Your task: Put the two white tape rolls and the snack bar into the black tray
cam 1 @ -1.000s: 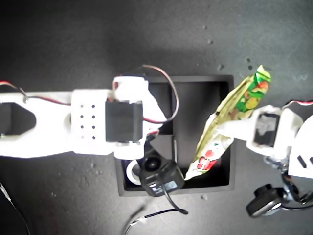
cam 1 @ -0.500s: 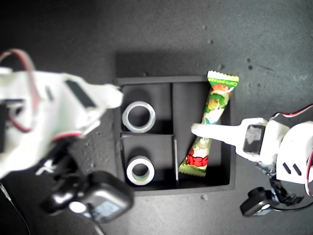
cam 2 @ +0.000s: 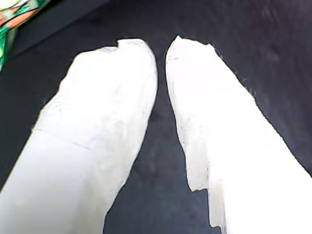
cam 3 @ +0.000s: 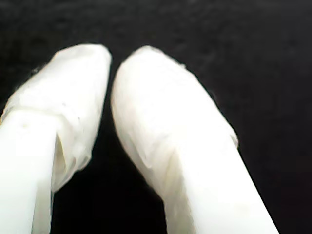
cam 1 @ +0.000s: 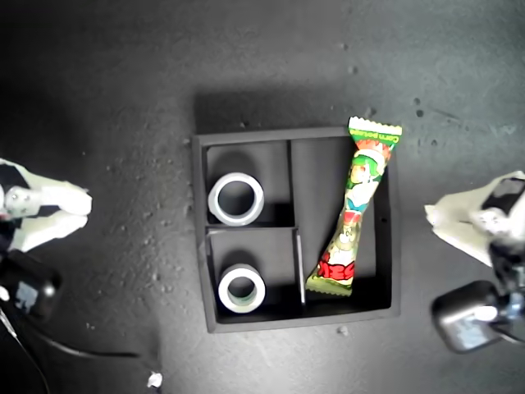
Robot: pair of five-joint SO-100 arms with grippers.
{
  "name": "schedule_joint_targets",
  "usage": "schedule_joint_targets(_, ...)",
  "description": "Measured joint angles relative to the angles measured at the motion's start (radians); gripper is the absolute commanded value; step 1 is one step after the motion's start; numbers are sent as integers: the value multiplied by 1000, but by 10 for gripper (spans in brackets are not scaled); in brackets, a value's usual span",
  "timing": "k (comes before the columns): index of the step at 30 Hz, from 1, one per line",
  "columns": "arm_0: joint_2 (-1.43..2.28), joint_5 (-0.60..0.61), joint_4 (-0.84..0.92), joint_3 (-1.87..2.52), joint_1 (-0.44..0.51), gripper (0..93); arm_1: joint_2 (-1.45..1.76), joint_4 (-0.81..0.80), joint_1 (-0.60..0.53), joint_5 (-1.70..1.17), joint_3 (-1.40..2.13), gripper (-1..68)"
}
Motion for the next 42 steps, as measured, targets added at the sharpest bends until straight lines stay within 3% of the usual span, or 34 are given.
schedule_joint_targets(8,147,0,55,143,0,0,825,-135,-2,101,667,-6)
schedule_joint_targets(16,147,49,12,225,0,0,1281,-153,35,110,1141,-6)
schedule_joint_targets(23,147,60,-32,279,-15,43,1347,-117,130,110,1319,-7)
schedule_joint_targets(27,147,35,-32,279,-26,0,1348,-9,176,112,1328,-4)
schedule_joint_targets(34,147,-52,26,279,-41,22,1350,238,193,164,1330,-1)
schedule_joint_targets(38,147,-156,104,279,-34,2,1351,279,221,164,1330,-1)
schedule_joint_targets(42,147,-71,124,279,-29,2,1361,285,229,166,1330,-1)
